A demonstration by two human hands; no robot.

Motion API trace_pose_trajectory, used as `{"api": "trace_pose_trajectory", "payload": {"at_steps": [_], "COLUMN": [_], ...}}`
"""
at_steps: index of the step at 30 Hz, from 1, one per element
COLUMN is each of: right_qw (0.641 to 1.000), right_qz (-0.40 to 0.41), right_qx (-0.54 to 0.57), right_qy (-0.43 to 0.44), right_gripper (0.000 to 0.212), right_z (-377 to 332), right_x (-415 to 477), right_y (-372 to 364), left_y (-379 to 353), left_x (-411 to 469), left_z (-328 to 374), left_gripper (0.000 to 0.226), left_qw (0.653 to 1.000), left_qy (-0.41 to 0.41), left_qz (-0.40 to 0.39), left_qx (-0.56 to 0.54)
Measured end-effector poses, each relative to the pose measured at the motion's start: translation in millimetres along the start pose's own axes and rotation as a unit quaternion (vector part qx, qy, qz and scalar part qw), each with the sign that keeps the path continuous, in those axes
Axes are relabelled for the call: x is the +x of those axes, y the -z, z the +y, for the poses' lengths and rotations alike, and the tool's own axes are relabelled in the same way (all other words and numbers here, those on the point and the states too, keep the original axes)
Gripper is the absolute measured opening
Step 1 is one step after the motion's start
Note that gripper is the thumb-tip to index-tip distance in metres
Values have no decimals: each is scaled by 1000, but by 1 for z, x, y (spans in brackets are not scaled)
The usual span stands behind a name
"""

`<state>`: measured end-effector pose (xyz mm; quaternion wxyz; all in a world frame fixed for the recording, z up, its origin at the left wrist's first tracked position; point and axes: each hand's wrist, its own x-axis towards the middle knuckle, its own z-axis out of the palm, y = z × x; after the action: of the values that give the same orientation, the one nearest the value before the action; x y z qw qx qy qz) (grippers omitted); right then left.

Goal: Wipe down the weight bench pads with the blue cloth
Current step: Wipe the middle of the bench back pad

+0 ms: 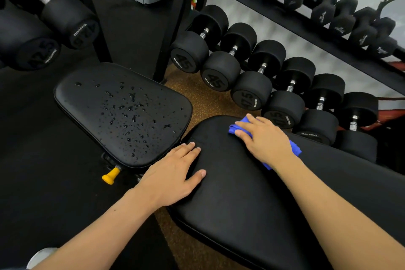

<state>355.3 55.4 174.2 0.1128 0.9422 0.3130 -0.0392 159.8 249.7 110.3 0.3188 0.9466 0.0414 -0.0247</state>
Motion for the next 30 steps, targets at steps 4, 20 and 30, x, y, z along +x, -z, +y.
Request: {"api": "trace_pose_trajectory", "payload": {"at_steps": [4,20,30], "right_qw": [1000,997,1000], "right_qz": [16,5,24], "right_qx": [-9,7,5], "right_qy": [-15,78,-13], "right_gripper": [48,49,46], "right_z": [-41,-85,-50], "right_x": [41,17,31], "right_y": [-11,-19,-11], "left_y": [-1,5,9], "left_x": [-5,-32,-38], "left_z": [4,-2,-2], "left_gripper": [71,70,69], "left_qw": [1000,1000,999], "left_qy": [5,17,13], "left_qz": [5,-17,-24], "left_qx": [6,11,22]}}
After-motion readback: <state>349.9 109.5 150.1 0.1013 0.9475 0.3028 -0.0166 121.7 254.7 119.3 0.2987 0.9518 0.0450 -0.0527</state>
